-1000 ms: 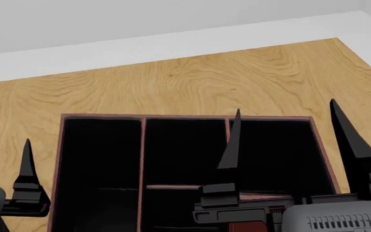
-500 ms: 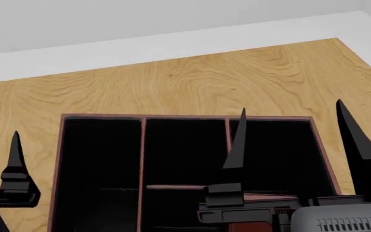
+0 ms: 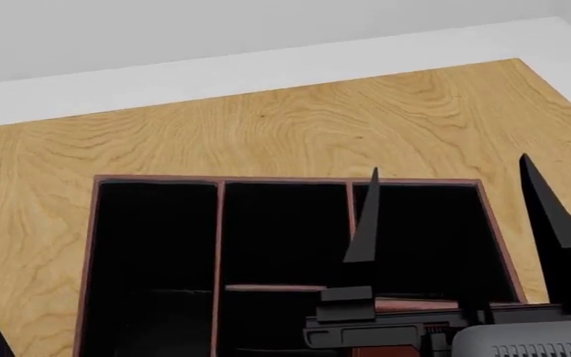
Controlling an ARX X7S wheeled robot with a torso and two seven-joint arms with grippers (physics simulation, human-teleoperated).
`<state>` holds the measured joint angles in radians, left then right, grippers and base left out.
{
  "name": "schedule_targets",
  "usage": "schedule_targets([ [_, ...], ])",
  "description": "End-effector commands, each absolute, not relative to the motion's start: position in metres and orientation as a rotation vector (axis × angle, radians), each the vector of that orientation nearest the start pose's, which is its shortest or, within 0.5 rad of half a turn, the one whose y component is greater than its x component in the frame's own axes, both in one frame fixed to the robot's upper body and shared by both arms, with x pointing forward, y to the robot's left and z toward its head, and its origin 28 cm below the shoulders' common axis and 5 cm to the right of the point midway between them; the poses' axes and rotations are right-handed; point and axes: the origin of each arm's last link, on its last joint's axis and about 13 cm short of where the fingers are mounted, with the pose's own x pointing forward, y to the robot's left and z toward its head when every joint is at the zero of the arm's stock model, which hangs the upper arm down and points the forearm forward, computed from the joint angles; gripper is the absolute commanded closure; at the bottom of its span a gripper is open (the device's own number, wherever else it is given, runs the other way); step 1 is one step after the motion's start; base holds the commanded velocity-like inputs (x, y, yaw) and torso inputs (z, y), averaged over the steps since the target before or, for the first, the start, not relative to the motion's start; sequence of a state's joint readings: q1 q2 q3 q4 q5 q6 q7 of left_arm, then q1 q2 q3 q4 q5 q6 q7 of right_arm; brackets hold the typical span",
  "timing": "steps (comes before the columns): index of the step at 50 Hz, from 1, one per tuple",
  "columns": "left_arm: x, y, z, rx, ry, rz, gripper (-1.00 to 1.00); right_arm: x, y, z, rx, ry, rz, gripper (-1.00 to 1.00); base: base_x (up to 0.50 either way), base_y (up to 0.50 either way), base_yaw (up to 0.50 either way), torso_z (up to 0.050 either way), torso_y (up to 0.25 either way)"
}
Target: Pick up the book and place it in the back compartment of the caddy.
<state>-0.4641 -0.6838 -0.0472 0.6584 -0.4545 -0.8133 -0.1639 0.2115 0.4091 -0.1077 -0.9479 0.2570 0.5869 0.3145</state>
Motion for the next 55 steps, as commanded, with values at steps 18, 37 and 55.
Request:
schedule_targets([
  [18,0.229,0.362,0.294,0.733,-0.083,-0.063,-1.0,0.185,-0.114,0.2,-0.149,-0.524,0.031,-1.0,0.0,0.0,0.0,0.0,0.0],
  [37,0.25,0.38,0.29,0.764,0.032,-0.195,-1.0,0.189,-0.111,0.219,-0.21,-0.551,0.064,-1.0,0.0,0.0,0.0,0.0,0.0],
  [55,0.253,0.394,0.275,0.966,0.272,-0.346,-1.0,0.195,-0.118,0.217,-0.226,-0.535,0.029,-1.0,0.0,0.0,0.0,0.0,0.0],
])
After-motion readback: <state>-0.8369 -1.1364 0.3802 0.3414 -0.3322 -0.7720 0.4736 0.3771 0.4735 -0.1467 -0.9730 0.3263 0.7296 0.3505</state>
